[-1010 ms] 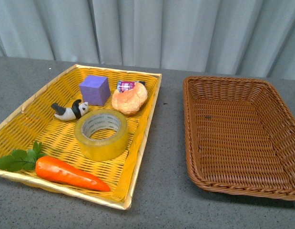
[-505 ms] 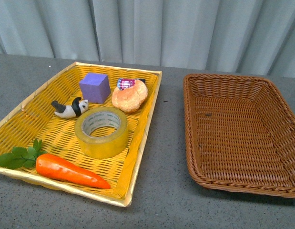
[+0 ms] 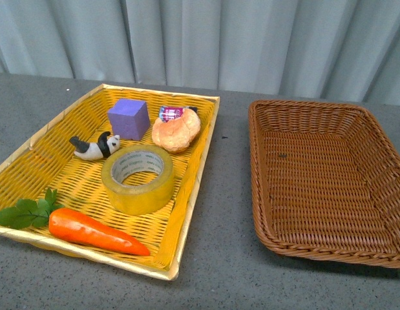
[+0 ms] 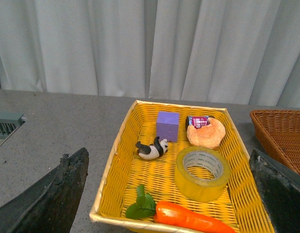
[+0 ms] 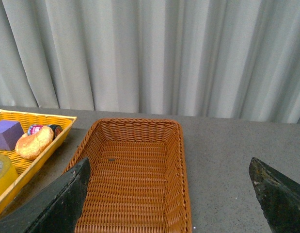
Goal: Move tape to another basket
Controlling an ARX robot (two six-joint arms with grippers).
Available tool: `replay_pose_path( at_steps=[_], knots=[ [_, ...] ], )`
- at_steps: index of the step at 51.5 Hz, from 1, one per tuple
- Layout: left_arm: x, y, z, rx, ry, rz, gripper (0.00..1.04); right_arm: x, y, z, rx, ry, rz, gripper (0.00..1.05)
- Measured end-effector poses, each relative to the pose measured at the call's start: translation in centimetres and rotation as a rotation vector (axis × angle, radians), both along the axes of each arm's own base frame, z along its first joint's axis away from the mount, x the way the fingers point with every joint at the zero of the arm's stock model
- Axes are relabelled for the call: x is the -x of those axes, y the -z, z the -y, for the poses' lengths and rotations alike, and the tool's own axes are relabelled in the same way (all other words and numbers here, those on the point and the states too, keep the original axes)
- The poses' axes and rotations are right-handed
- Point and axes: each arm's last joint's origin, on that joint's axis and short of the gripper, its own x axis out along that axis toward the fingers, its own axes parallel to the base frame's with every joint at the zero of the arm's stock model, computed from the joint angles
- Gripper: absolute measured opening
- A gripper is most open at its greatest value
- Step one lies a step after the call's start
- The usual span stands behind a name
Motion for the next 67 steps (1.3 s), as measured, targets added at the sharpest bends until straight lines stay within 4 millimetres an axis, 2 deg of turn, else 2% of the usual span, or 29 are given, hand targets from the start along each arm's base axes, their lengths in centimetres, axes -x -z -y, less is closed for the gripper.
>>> replay_pose_path(
  at_steps=[45,47,50,53,60,67],
  knots=[
    [0.0,0.0,0.0,0.0,0.0,0.0,0.98,0.0,0.0,0.0,0.0,0.0,0.0,0.96],
    [0.0,0.1,0.0,0.033,-0.047,-0.074,0.98,0.0,0.0,0.0,0.0,0.0,0.0,0.96],
    [-0.6,0.7,0.4,0.072,-0.072,-0.261,0.98,0.0,0.0,0.0,0.0,0.0,0.0,0.96],
    [-1.4,1.3,0.8,0.085,-0.023,-0.336,0.98,0.0,0.0,0.0,0.0,0.0,0.001,0.96],
    [-3.6,1.1,0.9,0.122,0.002,-0.376,0.98,0.0,0.0,0.0,0.0,0.0,0.001,0.96],
    [-7.0,0.7,1.0,0.143,0.019,-0.415,0.98,0.0,0.0,0.0,0.0,0.0,0.001,0.96]
  ],
)
